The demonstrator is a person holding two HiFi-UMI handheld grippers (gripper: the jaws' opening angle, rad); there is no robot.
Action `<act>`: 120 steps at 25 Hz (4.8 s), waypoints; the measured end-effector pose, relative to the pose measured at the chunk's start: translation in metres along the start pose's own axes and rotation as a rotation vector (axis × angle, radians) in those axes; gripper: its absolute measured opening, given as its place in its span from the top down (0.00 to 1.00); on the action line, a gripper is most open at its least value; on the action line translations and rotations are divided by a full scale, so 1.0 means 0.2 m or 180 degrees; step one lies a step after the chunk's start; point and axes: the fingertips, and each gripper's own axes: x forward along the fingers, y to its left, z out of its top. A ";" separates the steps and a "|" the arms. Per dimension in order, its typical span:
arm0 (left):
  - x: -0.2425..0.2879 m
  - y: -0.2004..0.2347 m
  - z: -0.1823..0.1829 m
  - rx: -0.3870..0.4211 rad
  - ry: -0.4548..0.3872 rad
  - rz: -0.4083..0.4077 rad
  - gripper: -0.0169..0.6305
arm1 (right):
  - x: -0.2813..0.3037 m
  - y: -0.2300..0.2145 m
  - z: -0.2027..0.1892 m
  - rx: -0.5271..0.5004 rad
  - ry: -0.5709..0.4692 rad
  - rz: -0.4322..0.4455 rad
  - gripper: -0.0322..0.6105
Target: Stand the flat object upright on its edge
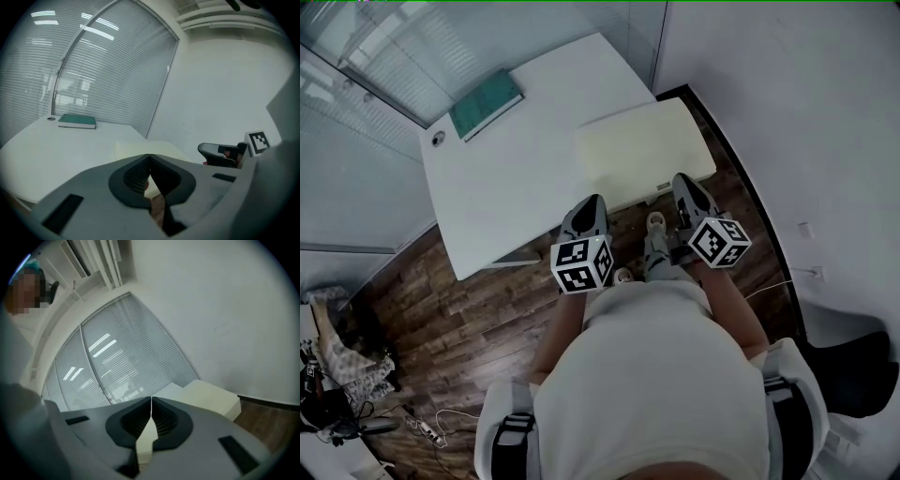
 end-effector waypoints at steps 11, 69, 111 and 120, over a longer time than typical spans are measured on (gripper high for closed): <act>0.12 0.00 -0.02 -0.0011 0.0051 0.0104 0.94 | 0.00 -0.28 -0.11 0.1295 -0.0114 0.0062 0.92; 0.30 0.10 -0.04 -0.0128 0.0227 0.0356 0.94 | 0.41 -0.88 -0.33 0.2675 -0.0310 -0.0333 0.31; 0.06 0.06 -0.02 -0.0158 0.0001 0.0458 0.94 | 0.25 -0.62 0.03 0.1962 -0.0429 -0.0209 0.54; 0.07 0.08 0.01 -0.0135 -0.0045 0.0513 0.94 | 0.35 -0.55 0.21 0.1593 -0.0459 -0.0190 0.54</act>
